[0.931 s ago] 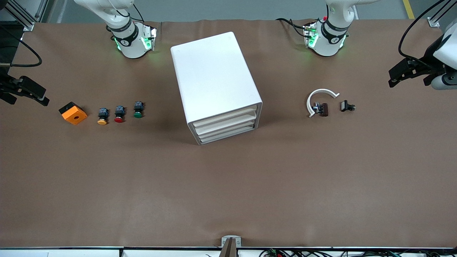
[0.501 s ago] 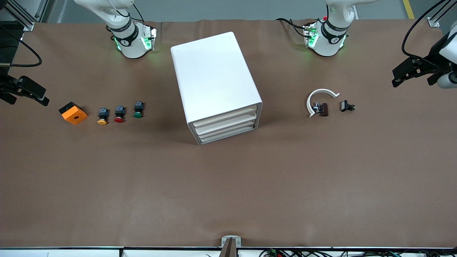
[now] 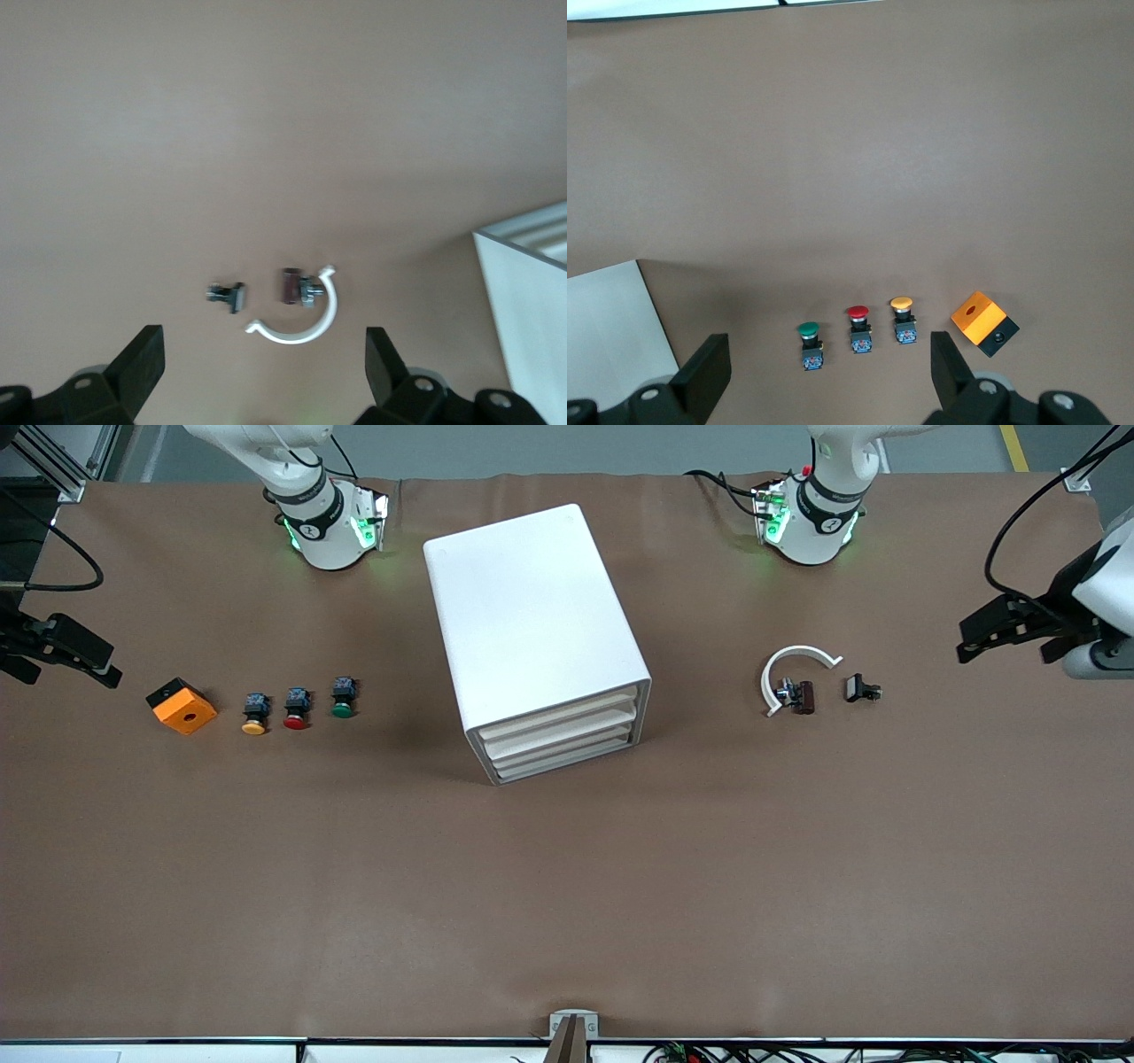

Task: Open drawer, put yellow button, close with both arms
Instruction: 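Move the right gripper to the buttons while the left gripper nears the cabinet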

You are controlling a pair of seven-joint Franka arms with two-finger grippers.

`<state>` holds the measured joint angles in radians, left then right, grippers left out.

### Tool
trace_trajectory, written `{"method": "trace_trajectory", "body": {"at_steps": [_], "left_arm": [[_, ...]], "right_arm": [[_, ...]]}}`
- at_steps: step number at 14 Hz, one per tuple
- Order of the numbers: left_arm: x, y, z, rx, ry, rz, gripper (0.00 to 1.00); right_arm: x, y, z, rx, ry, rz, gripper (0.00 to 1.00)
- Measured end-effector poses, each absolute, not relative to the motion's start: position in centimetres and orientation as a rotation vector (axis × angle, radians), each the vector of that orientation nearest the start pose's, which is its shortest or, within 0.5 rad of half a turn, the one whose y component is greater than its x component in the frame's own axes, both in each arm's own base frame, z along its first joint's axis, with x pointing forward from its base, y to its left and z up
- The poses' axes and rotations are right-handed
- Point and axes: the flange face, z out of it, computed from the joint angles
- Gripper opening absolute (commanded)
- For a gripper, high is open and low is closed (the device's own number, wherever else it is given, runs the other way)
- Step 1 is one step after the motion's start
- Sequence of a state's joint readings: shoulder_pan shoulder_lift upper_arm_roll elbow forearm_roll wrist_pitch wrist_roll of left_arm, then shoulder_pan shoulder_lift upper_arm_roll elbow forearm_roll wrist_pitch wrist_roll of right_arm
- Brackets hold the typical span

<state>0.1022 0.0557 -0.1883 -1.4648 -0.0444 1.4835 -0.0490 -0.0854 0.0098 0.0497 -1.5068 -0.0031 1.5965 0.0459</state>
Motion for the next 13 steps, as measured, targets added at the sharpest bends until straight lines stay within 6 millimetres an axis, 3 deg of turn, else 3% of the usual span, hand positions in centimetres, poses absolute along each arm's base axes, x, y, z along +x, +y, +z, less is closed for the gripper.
{"method": "trace_trajectory", "body": {"at_steps": [2, 5, 9, 11, 13], "left_arm": [[56.8, -5.8, 62.2, -3.218, 0.111, 0.105, 1.00], [58.5, -8.6, 59.9, -3.233, 0.218, 0.159, 1.00], [62.8, -11.1, 56.5, -3.385, 0.369, 0.209, 1.00], [65.3, -11.9, 54.0, -3.493, 0.409, 0.194, 1.00], [67.2, -13.2, 51.6, -3.635, 0.526, 0.148, 1.00]], "right_arm": [[55.5, -5.1, 65.4, -3.140, 0.187, -0.092, 1.00], [54.4, -10.5, 65.8, -3.148, 0.163, -0.065, 1.00], [52.9, -15.8, 65.7, -3.152, 0.247, -0.029, 1.00], [52.2, -18.2, 64.9, -3.148, 0.243, 0.014, 1.00], [52.3, -19.5, 62.8, -3.131, 0.232, 0.105, 1.00]]}}
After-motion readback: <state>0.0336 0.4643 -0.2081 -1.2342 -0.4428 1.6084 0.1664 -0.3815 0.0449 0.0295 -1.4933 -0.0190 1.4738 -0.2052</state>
